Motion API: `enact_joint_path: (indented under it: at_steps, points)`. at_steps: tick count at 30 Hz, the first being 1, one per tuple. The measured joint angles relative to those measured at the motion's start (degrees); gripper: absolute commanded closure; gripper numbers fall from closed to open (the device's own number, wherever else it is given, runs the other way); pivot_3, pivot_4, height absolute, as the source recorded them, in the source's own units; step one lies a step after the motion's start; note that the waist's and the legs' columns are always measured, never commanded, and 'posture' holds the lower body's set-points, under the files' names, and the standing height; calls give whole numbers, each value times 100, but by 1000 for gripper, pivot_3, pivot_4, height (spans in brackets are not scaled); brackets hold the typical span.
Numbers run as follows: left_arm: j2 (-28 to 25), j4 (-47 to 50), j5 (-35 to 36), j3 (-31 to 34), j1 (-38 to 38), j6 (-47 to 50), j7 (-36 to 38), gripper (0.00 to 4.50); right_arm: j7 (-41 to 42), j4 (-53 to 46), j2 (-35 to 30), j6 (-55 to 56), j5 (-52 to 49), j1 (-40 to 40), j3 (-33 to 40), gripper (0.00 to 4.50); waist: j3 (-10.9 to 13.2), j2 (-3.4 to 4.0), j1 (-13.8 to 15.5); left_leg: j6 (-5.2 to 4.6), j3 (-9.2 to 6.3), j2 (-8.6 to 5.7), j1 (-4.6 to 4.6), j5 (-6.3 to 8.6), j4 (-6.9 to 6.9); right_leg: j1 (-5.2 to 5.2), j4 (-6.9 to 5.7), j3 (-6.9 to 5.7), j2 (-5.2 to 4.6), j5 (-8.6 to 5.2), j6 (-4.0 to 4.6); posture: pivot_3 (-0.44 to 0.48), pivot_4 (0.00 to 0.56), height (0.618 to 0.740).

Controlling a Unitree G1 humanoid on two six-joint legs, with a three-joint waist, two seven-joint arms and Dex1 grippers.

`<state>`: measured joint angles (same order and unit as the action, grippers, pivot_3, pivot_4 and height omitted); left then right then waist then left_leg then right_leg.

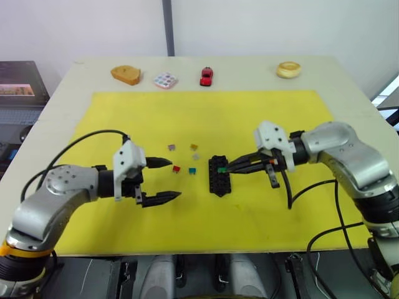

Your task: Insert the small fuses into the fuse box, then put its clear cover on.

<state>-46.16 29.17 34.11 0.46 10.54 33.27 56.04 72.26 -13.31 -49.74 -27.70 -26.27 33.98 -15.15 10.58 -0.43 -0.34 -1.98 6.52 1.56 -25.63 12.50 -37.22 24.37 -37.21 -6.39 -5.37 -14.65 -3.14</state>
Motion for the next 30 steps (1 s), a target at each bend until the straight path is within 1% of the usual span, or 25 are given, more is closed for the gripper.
enact_joint_path:
  at_steps: [9, 12, 21, 30]
  points:
    - [11, 71, -481, -433, -125, -355, 110, 22, -242, -102, 206, 209, 367, -432, 12, 4500, 0, 0, -18, -7, -2, -1, 3, 3, 1, 0, 0, -1, -1, 0, 4, 0, 150, 740]
    - [21, 98, -494, -437, -126, -355, 111, 22, -286, -102, 239, 246, 447, -436, 13, 4500, 0, 0, -11, -15, -3, -1, 3, 9, 1, -1, 0, -2, -1, -5, 13, 0, 150, 740]
    - [34, 131, -536, -524, -122, -354, 105, 22, -258, 17, 254, 470, 686, -591, 13, 4500, 0, 0, -8, -17, -3, -1, 3, 3, 0, -4, 0, -4, 1, 1, 2, 0, 150, 740]
    - [69, 129, -543, -528, -123, -354, 80, 22, -165, 68, 266, 616, 735, -663, 13, 4500, 0, 0, -5, -18, -3, -1, 6, 2, -3, -9, -1, -5, 5, 1, 0, 0, 150, 740]
